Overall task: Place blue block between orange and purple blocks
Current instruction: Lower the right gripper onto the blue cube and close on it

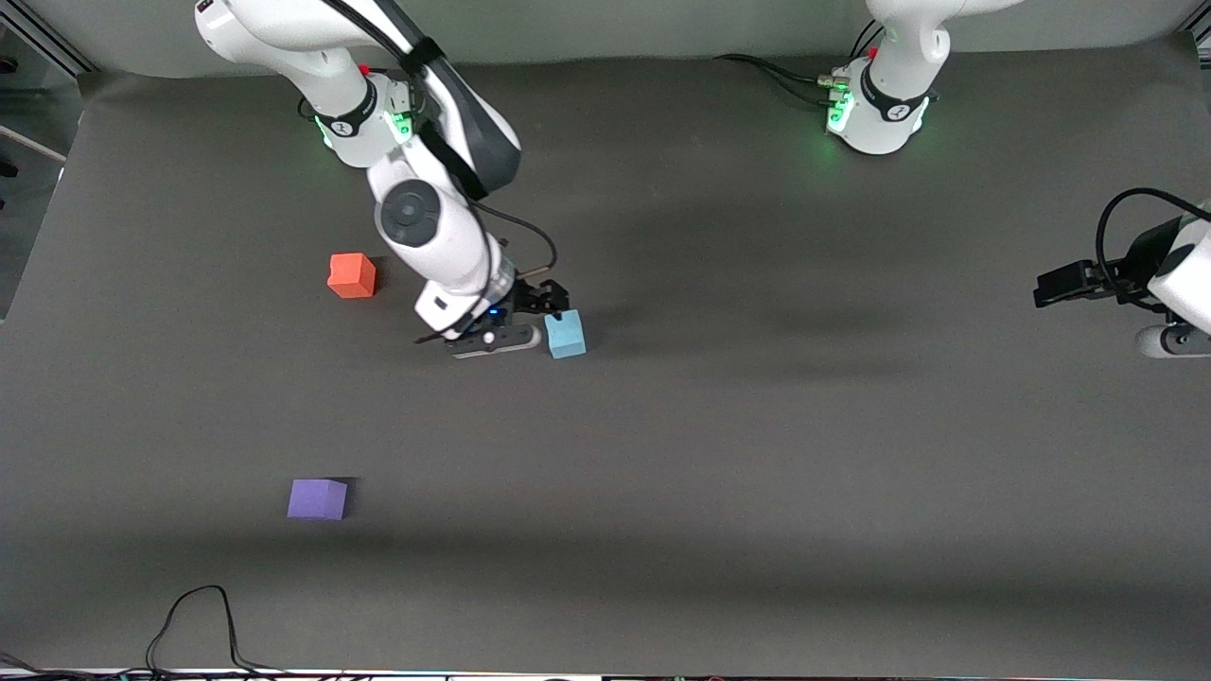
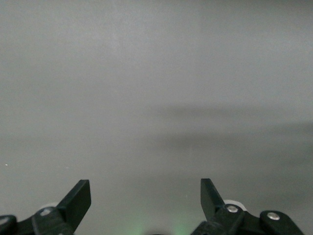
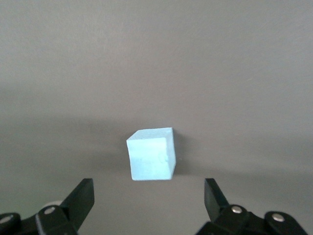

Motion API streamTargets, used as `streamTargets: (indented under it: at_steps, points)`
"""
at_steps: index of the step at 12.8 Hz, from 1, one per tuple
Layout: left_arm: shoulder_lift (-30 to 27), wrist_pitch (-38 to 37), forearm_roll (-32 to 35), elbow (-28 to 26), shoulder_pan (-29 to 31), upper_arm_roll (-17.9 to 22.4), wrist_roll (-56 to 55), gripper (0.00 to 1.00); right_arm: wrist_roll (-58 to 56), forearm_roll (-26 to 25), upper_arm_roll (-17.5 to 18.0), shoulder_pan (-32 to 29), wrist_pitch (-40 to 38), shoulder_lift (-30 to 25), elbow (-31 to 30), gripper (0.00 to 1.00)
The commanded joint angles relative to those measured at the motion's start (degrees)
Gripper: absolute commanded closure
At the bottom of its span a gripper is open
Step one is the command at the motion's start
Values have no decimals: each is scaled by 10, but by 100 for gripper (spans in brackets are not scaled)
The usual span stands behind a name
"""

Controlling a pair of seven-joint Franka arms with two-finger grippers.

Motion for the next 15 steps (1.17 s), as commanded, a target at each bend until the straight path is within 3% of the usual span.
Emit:
streamTargets:
  at_steps: [1, 4, 10, 12, 15]
  points:
    - [-34, 23, 7, -28, -40, 27, 6, 0, 13, 14, -6, 35, 80, 25, -45, 0]
    - [-55, 30, 8, -50, -37, 27, 6, 0, 38, 14, -7, 71, 163, 58, -78, 0]
    - [-49, -5, 3, -32, -38, 25, -4, 0, 35, 11, -11, 74, 208, 109, -70, 1]
    - [-45, -6, 2, -29, -37, 25, -5, 0, 35, 7, -12, 71, 208, 113, -70, 19]
    - [-43, -7, 0, -28, -38, 24, 4, 0, 37, 7, -17, 65, 205, 113, -58, 54]
